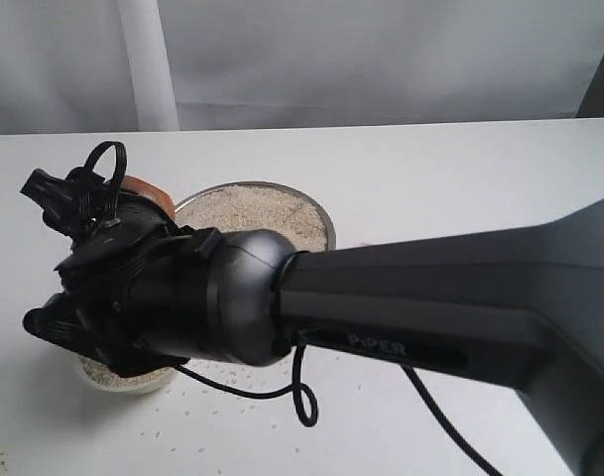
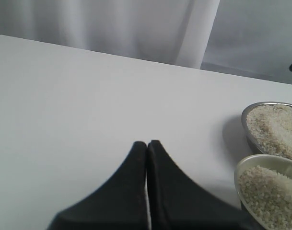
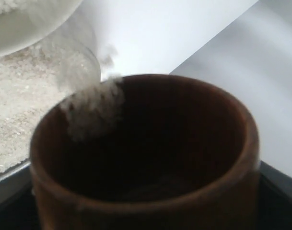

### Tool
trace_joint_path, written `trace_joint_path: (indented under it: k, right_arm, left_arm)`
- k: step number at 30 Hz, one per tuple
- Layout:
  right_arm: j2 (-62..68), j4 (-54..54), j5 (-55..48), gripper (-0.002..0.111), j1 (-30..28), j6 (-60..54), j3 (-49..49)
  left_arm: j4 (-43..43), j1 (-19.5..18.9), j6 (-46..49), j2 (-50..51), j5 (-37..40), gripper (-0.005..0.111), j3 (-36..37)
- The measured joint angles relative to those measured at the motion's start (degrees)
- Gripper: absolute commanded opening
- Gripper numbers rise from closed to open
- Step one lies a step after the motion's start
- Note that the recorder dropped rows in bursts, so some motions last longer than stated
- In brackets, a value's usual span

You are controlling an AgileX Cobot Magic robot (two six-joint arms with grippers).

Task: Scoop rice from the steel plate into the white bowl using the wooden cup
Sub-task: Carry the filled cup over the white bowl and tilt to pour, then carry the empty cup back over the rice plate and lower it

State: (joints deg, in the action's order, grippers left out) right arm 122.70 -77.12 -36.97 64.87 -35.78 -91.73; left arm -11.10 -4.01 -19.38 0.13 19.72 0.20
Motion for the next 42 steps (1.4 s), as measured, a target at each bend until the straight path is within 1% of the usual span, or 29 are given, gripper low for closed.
trace_joint_path:
  k: [8,16,18,21,27,30,31,34,38,40,42]
  right_arm:
    - [0.0,-2.67,-2.46,0.0,1.65,0.0,0.0]
    - [0.0,-2.78,-2.72,0.0,1.73,1.42,0.0]
    - [0.0,-2.1,-2.72,0.0,1.73,3.08,0.0]
    - [0.0,0.74,-2.44,0.0,1.35,9.22,0.0]
    - [0.0,7.41,-2.56,0.0,-1.1,21.32,0.0]
    - [0.0,11.29,-2.68,0.0,-3.12,31.6,0.0]
    - [0.0,11.86,-2.68,0.0,-3.44,33.22,0.0]
    - [0.0,14.66,-2.56,0.0,-6.83,41.05,0.0]
    - [0.0,16.9,-2.68,0.0,-12.5,44.5,0.0]
    - [0.0,17.21,-3.3,0.0,-15.0,42.96,-0.92]
    - [0.0,17.33,-3.62,0.0,-17.04,38.85,-2.7]
  left_arm:
    - [0.0,0.0,0.0,0.0,0.0,0.0,0.0]
    - [0.0,0.0,0.0,0.0,0.0,0.0,0.0]
    - [0.0,0.0,0.0,0.0,0.0,0.0,0.0]
    - [0.0,0.0,0.0,0.0,0.0,0.0,0.0]
    - [0.0,0.0,0.0,0.0,0.0,0.0,0.0]
    - [0.0,0.0,0.0,0.0,0.0,0.0,0.0]
    - [0.0,0.0,0.0,0.0,0.0,0.0,0.0]
    - [0.0,0.0,0.0,0.0,0.0,0.0,0.0]
    - [0.0,0.0,0.0,0.0,0.0,0.0,0.0]
    - [0.0,0.0,0.0,0.0,0.0,0.0,0.0]
    - [0.0,0.0,0.0,0.0,0.0,0.0,0.0]
